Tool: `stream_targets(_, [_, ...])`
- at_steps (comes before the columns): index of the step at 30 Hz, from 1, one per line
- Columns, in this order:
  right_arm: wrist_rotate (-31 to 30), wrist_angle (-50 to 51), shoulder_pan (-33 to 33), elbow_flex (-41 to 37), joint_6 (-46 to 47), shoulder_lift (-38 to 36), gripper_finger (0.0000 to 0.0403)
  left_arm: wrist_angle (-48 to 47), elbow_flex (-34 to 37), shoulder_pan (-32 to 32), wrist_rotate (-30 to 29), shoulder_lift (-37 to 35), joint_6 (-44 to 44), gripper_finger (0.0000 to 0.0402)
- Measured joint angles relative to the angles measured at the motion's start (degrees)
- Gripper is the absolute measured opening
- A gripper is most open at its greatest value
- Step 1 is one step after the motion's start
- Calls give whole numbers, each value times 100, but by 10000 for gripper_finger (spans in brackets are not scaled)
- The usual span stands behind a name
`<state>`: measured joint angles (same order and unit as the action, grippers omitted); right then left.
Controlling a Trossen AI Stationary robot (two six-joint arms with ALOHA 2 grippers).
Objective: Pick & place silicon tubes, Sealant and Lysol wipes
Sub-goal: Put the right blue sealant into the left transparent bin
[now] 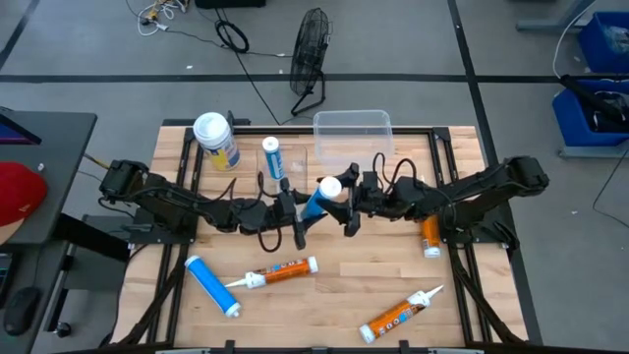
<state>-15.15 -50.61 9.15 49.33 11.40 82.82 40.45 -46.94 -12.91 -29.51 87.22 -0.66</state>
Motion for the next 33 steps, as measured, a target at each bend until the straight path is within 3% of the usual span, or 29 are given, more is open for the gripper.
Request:
stream_targets(8, [94, 470, -4, 414, -549, 73, 209, -78, -4, -4, -32, -2, 148, 216])
stream_targets(18, [87, 826, 7, 502, -320, 77, 207, -220, -4, -15, 43, 0, -104, 258])
stream_targets(33, [56, 1623, 30, 515, -373, 77, 205, 126, -4, 48, 310, 4, 161, 254])
